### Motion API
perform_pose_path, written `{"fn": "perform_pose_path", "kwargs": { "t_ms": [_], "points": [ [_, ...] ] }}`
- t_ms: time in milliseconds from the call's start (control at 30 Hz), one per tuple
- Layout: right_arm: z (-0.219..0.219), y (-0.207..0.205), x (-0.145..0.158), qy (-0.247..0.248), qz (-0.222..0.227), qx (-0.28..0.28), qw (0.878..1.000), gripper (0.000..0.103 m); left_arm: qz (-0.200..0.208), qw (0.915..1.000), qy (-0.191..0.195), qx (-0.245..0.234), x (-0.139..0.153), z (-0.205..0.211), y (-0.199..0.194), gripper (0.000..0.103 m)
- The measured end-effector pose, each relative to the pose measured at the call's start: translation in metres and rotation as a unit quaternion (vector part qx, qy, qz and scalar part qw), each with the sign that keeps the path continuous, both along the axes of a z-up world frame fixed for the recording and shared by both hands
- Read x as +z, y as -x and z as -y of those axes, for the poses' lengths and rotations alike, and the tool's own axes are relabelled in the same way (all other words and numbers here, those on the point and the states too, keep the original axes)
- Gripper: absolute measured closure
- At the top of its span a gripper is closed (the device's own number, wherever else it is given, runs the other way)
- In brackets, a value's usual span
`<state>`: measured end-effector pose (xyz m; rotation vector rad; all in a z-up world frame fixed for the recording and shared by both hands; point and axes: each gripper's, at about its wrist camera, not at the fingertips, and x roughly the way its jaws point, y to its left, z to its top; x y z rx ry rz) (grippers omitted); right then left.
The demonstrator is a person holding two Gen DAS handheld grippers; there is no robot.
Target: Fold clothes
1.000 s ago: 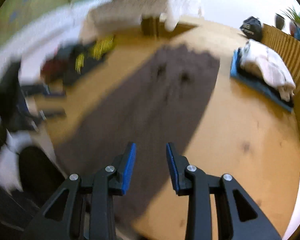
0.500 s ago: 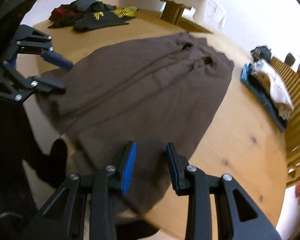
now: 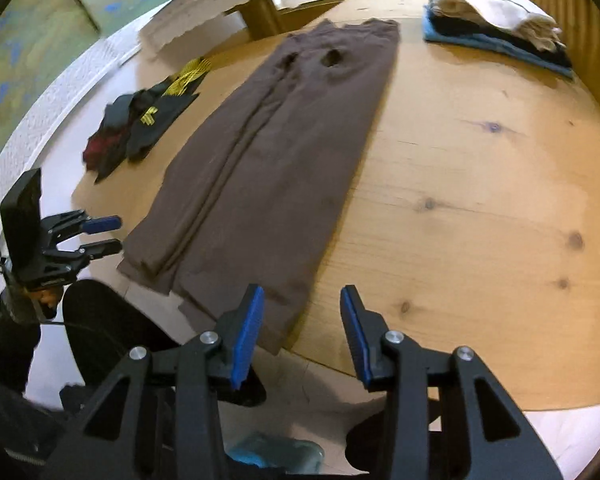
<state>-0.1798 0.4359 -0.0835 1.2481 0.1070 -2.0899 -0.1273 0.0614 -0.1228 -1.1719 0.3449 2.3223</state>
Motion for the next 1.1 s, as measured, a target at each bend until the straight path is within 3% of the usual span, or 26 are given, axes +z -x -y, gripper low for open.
{"fn": "perform_pose_path", "kwargs": {
  "t_ms": [33,100,233,467,667,767,967,1100],
  "points": [
    [0.001,-0.005,0.000,-0.011,-0.018,0.008,1.000,0.063,-0.007,0.9999,0.001,0.010,0.001,0.003,0.002,0.064],
    [0.005,-0.020,0.003,-0.046,-0.063,0.046,0.996,0.064,-0.049,0.9976,0.046,-0.020,0.001,-0.004,-0.012,0.064],
    [0.018,-0.048,0.005,-0.089,-0.097,0.130,0.983,0.063,-0.114,0.9747,0.144,-0.128,-0.011,-0.033,-0.051,0.062],
    [0.043,-0.065,-0.004,-0.127,-0.135,0.208,0.960,0.057,-0.141,0.9475,0.211,-0.194,-0.028,-0.059,-0.059,0.062],
    [0.051,-0.082,0.002,-0.140,-0.166,0.276,0.936,0.057,-0.162,0.9167,0.267,-0.249,-0.043,-0.082,-0.065,0.062],
    [0.052,-0.085,0.005,-0.132,-0.173,0.295,0.931,0.057,-0.164,0.9118,0.276,-0.256,-0.044,-0.083,-0.064,0.062],
    [0.070,-0.082,-0.020,-0.180,-0.172,0.321,0.914,0.056,-0.146,0.9130,0.274,-0.265,-0.049,-0.088,-0.055,0.062],
    [0.079,-0.086,-0.029,-0.206,-0.198,0.333,0.899,0.054,-0.130,0.9151,0.269,-0.270,-0.049,-0.090,-0.050,0.062]
  ]
}}
